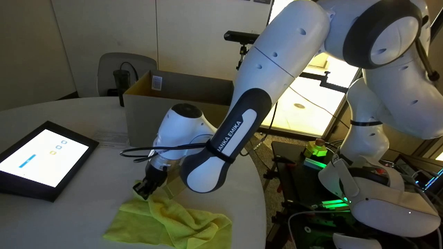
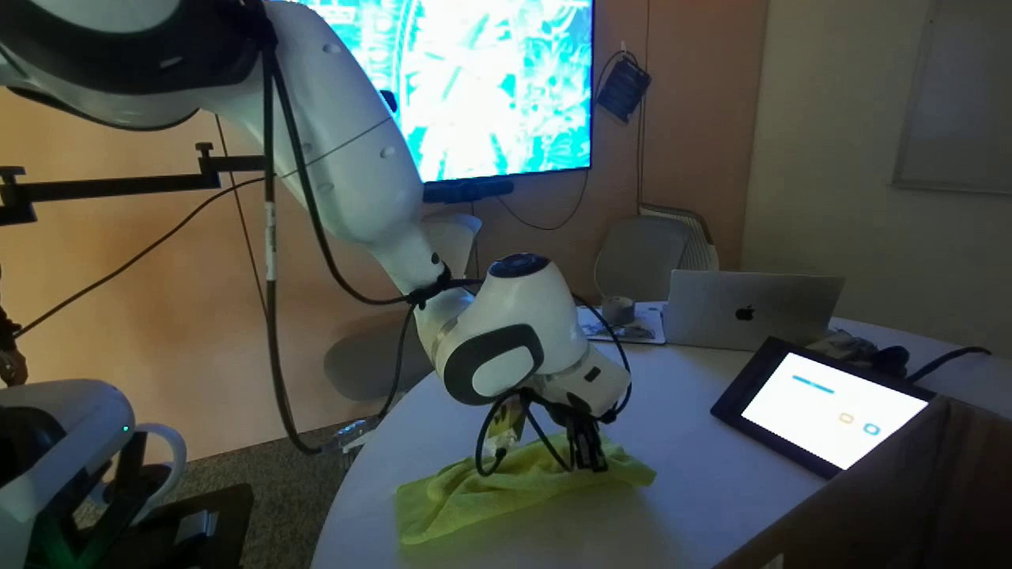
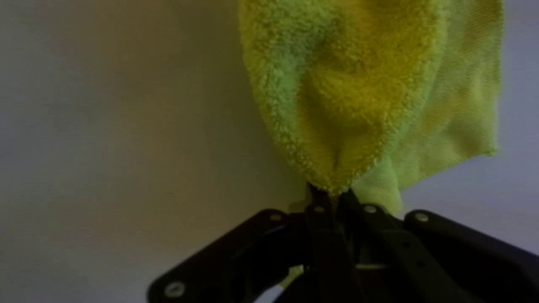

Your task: Put the black marker on the towel, fold the towel twice then place it inside the box

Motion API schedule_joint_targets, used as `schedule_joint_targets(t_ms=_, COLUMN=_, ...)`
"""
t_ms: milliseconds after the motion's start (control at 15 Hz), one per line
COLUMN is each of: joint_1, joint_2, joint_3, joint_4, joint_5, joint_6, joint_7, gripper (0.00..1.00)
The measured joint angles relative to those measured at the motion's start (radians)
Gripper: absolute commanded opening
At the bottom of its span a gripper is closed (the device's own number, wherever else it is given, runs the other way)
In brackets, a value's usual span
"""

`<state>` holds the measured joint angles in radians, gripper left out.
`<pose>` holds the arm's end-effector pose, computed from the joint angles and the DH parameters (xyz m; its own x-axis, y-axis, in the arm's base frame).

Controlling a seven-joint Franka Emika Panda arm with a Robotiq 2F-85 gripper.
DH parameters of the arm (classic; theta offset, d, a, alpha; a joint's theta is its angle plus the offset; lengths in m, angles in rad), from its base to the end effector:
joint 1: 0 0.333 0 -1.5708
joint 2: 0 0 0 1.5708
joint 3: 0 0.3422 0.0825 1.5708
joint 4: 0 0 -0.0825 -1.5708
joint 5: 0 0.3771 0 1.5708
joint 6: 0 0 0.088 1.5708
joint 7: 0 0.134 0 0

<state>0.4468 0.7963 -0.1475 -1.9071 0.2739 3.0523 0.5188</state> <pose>0.6400 0.1826 0.1168 0.8554 -0.4198 0.3034 -0.3775 -0.9063 -0.1897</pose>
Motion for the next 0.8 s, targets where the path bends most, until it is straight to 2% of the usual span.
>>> schedule_joint_targets(t_ms=267, joint_1=0.018, joint_2=-0.028, joint_3=0.026, joint_4=-0.012, joint_5=-0.006, joint_6=0.039, joint_7=-0.017, gripper=0.08)
schedule_joint_targets(t_ms=533, joint_1=0.028, joint_2=-0.034, joint_3=0.08, joint_4=-0.011, joint_5=-0.009, joint_6=0.046, joint_7=-0.04, gripper=0.08)
schedule_joint_targets(t_ms=600, joint_1=0.033, joint_2=-0.034, joint_3=0.091, joint_4=-0.011, joint_5=-0.011, joint_6=0.044, joint_7=-0.044, gripper=0.14)
schedule_joint_targets(t_ms=667, joint_1=0.039, joint_2=-0.032, joint_3=0.099, joint_4=-0.011, joint_5=-0.014, joint_6=0.042, joint_7=-0.047, gripper=0.35)
schedule_joint_targets(t_ms=800, joint_1=0.052, joint_2=-0.026, joint_3=0.108, joint_4=-0.01, joint_5=-0.019, joint_6=0.036, joint_7=-0.053, gripper=0.48)
